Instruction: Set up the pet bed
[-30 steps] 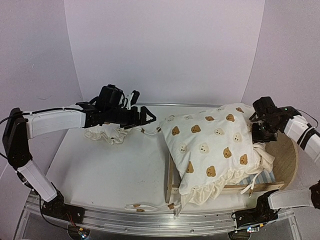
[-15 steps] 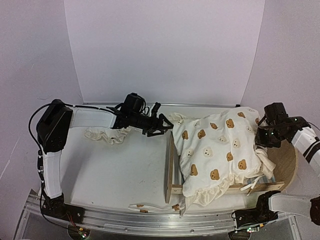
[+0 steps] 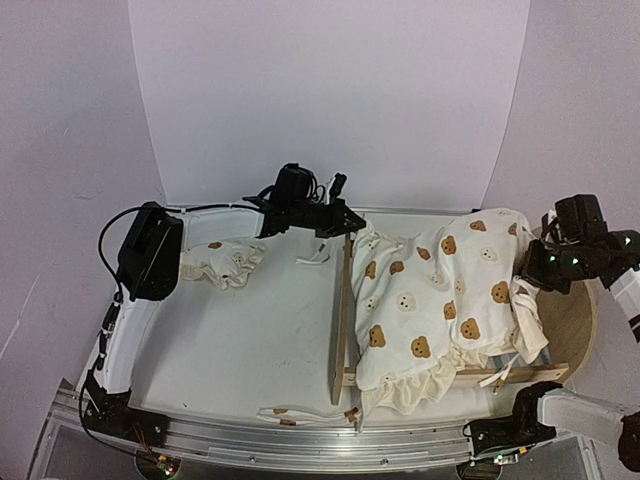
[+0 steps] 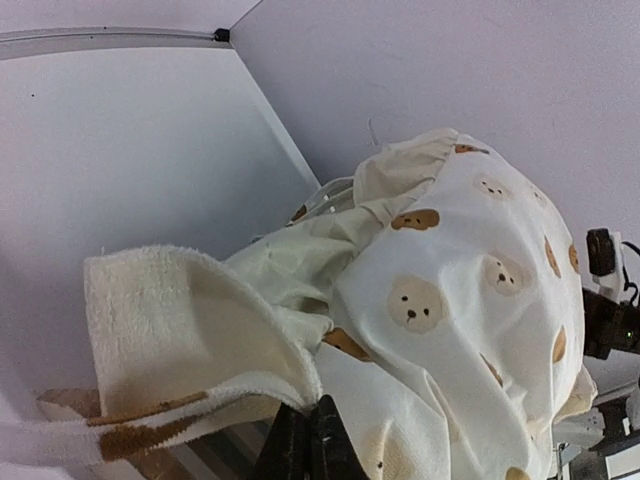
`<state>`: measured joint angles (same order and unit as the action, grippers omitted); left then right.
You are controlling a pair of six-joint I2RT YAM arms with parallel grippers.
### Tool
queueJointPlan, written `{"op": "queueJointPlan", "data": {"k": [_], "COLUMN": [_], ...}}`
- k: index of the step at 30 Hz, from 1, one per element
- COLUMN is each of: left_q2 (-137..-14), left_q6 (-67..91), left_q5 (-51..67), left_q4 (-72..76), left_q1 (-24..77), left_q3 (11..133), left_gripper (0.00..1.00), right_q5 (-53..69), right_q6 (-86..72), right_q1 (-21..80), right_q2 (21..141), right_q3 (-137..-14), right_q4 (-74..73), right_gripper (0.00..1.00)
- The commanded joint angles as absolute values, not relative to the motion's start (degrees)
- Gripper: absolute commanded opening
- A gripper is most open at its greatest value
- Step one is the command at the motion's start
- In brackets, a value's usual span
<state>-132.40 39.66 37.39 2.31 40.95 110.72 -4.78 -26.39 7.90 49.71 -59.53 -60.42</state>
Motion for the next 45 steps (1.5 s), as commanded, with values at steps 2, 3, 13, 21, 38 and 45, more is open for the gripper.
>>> {"op": "queueJointPlan", "data": {"k": [2, 3, 13, 21, 38, 45], "left_q2": [-135.3, -135.5, -139.6, -123.1, -114.7, -118.8], "left_q6": [35.0, 34.0, 29.6, 25.8, 29.4, 30.6], "left_q5": [36.4, 35.5, 29.1, 28.1, 14.8, 3.4], "left_q4": [2.1, 1.7, -5.0, -14.4, -17.2, -18.8], "left_q1": [40.5, 40.3, 39.3, 36.1, 51.2, 52.6], "left_q3": [121.2, 121.8, 135.1, 116.3, 94.3, 95.0], "left_gripper": [0.00, 0.00, 0.00, 0.96, 0.76, 0.55], "right_q5": [-0.6, -1.8, -34.4, -37.8, -34.1, -28.2], "right_q6": [-31.2, -32.1, -41.5, -24.6, -5.3, -4.3], "right_q1": [7.7, 7.7, 7.7, 7.7, 7.7, 7.8], "right_q2": [47.7, 47.7, 53.9, 57.1, 77.9, 79.7], "right_q3": [-66.9, -67.2, -56.6, -68.5, -88.9, -91.6], "right_q4": [-67.1, -68.1, -70.1, -64.2, -63.6, -65.2], "right_gripper": [0.09, 0.09, 0.26, 0.86, 0.98, 0.97]}}
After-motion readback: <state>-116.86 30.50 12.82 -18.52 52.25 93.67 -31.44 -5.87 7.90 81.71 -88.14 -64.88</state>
